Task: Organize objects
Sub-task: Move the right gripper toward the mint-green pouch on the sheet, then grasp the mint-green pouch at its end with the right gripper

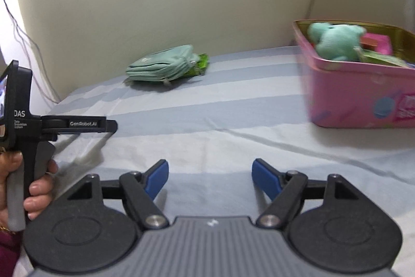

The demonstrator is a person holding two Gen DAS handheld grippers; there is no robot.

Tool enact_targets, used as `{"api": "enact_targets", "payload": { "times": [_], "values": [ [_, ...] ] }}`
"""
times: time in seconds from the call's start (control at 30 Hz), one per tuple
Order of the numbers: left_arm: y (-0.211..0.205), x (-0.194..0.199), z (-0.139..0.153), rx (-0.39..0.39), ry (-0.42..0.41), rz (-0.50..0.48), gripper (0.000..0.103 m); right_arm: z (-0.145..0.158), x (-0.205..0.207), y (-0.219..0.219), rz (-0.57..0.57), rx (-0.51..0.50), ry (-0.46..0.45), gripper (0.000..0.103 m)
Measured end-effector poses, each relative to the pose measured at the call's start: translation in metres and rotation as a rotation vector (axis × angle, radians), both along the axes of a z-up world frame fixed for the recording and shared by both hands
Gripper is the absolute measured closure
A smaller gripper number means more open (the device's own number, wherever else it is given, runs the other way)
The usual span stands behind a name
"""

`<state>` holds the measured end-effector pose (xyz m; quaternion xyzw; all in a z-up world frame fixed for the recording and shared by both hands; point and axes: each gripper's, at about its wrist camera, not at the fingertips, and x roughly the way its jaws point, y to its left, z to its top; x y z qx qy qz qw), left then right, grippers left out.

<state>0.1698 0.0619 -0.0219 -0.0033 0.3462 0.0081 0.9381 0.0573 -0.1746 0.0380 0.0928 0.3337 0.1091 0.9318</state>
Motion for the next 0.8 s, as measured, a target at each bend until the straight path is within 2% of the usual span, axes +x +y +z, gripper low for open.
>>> {"api": "enact_targets", "payload": {
  "times": [0.4,0.5,0.67,0.8],
  "values": [
    [0.011,0.002,0.000,-0.026,-0.012,0.025,0.009,-0.003,0.096,0.034,0.102,0.196,0.080,0.027],
    [0.011,0.002,0.001,-0.029,-0.009,0.022,0.007,-0.005,0.125,0.038,0.091,0.266,0.100,0.027],
    [0.010,0.002,0.000,-0.023,-0.008,0.021,0.007,-0.017,0.170,0.032,0.050,0.470,0.153,0.028],
    [0.010,0.003,0.000,-0.022,-0.006,0.023,0.006,-0.021,0.196,0.031,0.007,0.539,0.156,0.028]
  ]
}}
